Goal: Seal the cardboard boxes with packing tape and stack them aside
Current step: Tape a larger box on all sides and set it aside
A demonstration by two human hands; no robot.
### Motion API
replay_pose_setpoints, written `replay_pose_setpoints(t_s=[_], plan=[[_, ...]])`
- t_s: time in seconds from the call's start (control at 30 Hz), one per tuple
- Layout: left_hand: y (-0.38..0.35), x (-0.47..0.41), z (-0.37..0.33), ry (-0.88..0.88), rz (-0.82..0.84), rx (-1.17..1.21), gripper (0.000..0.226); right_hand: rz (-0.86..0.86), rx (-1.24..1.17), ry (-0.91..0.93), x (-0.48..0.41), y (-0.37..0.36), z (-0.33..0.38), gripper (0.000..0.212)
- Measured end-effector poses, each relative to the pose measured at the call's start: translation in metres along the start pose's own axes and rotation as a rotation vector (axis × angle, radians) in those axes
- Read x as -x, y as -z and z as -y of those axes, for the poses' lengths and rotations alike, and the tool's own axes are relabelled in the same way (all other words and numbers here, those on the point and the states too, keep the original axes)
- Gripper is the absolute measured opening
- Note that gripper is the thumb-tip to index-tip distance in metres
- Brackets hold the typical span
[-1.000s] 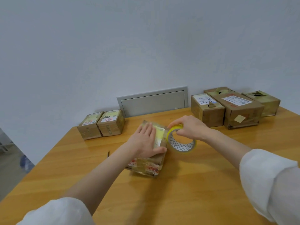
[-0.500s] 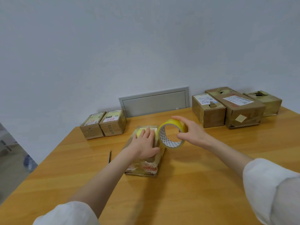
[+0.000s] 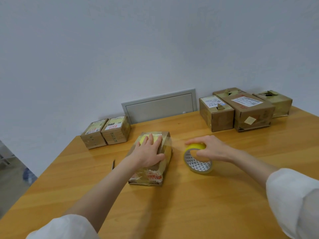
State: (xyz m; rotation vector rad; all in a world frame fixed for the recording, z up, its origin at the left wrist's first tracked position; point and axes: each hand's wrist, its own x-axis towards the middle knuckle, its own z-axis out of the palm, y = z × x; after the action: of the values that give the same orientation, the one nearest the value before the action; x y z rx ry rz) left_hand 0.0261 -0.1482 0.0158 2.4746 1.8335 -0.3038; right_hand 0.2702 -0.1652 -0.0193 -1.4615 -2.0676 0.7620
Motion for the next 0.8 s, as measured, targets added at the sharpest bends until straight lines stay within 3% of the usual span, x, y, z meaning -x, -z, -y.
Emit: replay_pose_setpoints(t_s=[0.17, 0.27, 0.43, 0.53, 0.7, 0.8], plan=[[0.003, 0.004, 0.01, 0.234, 0.015, 0.117, 0.1, 0.038, -0.006, -0.025, 0.001, 0.001, 0.005, 0.054], [0.008, 0.006, 0.016, 0.274, 0.002, 0.259, 0.104, 0.03, -0.036, -0.005, -0.002, 0.001, 0.012, 0.054], [0.03, 0.01, 0.025, 0.237, -0.036, 1.021, 0.063, -0.154, -0.269, 0.049, -0.019, 0.036, 0.038, 0.05], [0.027, 0.008, 0.027, 0.287, 0.001, 1.283, 0.044, -0.204, -0.439, 0.041, -0.024, 0.061, 0.047, 0.046], [0.007, 0.007, 0.021, 0.304, 0.116, 1.408, 0.05, -0.189, -0.376, 0.015, -0.028, 0.054, 0.048, 0.026], [0.016, 0.009, 0.023, 0.254, 0.071, 1.239, 0.051, -0.219, -0.366, 0.018, -0.037, 0.048, 0.055, 0.023]])
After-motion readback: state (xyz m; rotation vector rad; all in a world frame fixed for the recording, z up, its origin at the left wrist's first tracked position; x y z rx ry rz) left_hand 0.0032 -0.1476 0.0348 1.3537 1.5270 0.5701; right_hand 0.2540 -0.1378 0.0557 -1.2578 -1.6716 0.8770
